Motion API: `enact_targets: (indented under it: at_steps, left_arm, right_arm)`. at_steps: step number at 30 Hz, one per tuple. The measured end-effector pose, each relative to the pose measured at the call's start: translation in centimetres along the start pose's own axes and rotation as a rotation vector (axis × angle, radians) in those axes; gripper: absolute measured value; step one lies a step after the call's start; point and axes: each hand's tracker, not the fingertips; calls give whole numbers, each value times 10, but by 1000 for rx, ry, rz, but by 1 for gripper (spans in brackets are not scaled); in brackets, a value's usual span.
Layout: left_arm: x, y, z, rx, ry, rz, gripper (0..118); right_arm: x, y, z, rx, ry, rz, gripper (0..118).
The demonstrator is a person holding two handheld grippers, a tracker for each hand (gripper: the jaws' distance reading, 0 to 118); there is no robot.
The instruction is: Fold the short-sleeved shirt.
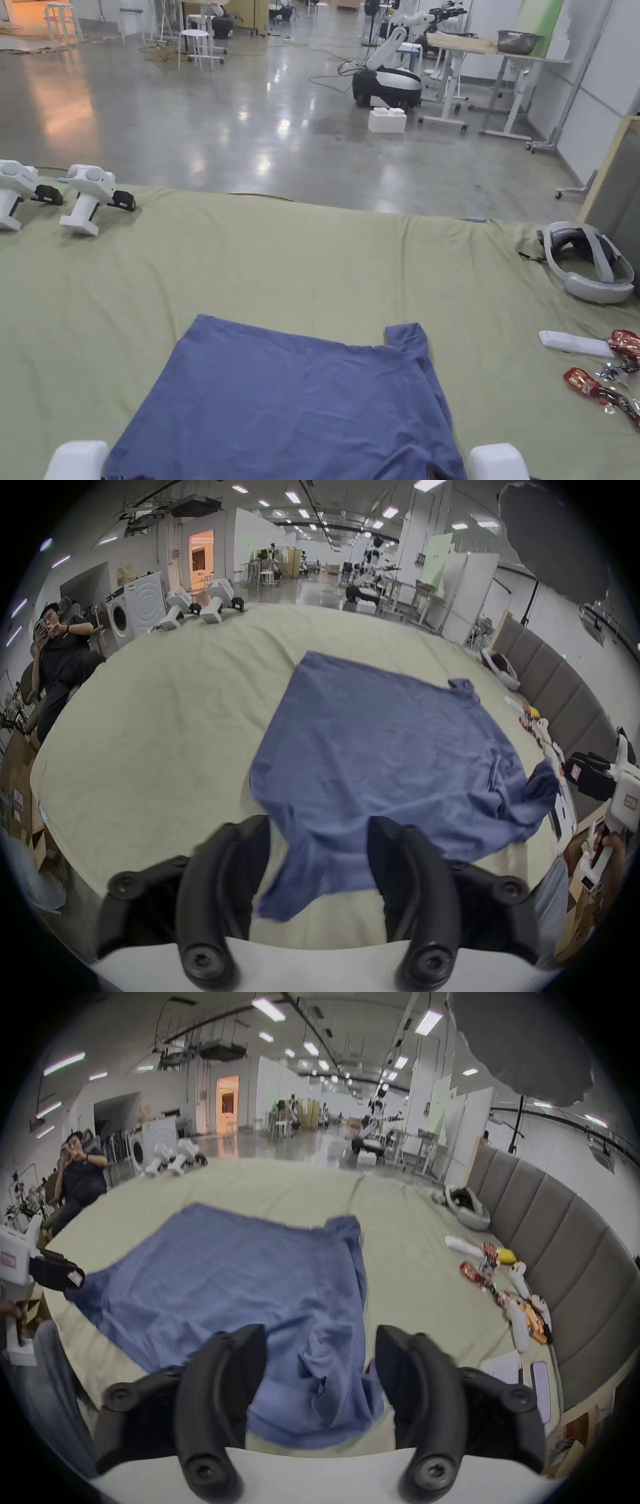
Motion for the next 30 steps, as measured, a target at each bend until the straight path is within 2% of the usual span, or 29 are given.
enact_targets:
  at_steps: [5, 10, 11, 12, 15, 16, 17, 19, 21, 25, 30]
  left_arm:
    - [21, 31, 25, 153, 9, 0, 68]
    - [50, 56, 44, 335, 3, -11, 66]
    - [57, 59, 47, 372, 15, -22, 60]
    - [64, 62, 49, 402, 29, -33, 48]
    - [77, 70, 51, 484, 64, -55, 27]
    - [81, 71, 52, 499, 100, -51, 18]
    - [81, 73, 49, 506, 103, -46, 18]
    - [80, 74, 50, 525, 68, -39, 11]
    - [80, 74, 48, 542, 83, -38, 3]
    - [72, 77, 34, 496, 74, -47, 2]
    - [44, 94, -21, 280, 18, 18, 2]
  right_arm:
    - [-9, 34, 10, 203, -24, -9, 74]
    - [-29, 61, 12, 368, -52, -81, 72]
    - [-34, 65, 12, 395, -73, -85, 69]
    - [-39, 69, 12, 411, -91, -89, 63]
    - [-49, 76, 9, 456, -72, -117, 51]
    - [-52, 78, 8, 460, -76, -118, 35]
    - [-56, 80, 7, 468, -92, -119, 19]
    - [-59, 82, 5, 489, -95, -121, 15]
    - [-62, 85, 1, 486, -97, -115, 13]
    - [-61, 85, -9, 461, -77, -113, 13]
    - [-55, 76, -31, 388, -50, -107, 13]
